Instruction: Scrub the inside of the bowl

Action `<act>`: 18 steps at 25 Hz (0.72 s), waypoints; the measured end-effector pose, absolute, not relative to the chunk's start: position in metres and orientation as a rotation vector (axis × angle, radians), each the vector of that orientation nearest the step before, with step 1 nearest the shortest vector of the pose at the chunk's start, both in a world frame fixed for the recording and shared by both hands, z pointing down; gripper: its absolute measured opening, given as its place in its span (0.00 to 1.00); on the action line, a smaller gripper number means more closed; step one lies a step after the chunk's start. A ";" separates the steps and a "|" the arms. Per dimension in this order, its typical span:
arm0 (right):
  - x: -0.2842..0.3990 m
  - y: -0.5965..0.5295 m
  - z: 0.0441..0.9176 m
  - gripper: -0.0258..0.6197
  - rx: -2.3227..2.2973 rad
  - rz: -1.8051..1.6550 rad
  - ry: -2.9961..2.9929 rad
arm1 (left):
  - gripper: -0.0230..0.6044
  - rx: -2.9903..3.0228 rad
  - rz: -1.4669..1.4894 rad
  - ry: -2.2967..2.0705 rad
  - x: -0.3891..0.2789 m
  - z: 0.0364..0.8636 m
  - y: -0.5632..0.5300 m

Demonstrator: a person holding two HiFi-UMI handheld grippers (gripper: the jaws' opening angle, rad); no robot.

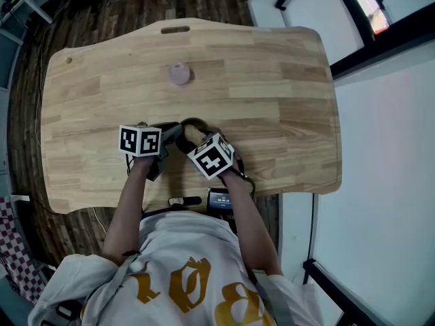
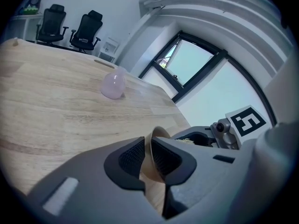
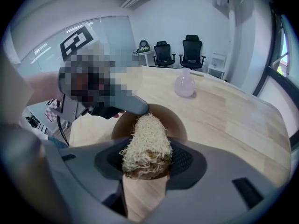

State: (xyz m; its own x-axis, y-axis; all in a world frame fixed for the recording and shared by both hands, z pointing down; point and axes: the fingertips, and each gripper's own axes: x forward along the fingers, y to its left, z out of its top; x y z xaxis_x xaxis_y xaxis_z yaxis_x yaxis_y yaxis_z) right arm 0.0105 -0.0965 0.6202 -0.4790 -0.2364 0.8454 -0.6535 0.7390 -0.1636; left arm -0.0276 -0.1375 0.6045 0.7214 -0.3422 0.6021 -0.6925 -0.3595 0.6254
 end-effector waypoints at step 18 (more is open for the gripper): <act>0.013 -0.125 0.609 0.35 0.865 0.690 -2.151 | 0.10 1.871 0.343 -0.991 -0.055 0.630 -0.166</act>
State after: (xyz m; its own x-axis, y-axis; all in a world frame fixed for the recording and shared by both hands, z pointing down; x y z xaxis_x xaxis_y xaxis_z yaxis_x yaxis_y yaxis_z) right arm 0.0126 -0.1253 0.6092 -0.5266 -0.3677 0.7665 -0.7450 0.6338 -0.2077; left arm -0.0549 -0.1661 0.6301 0.6309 -0.4876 0.6035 -0.7563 -0.2132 0.6185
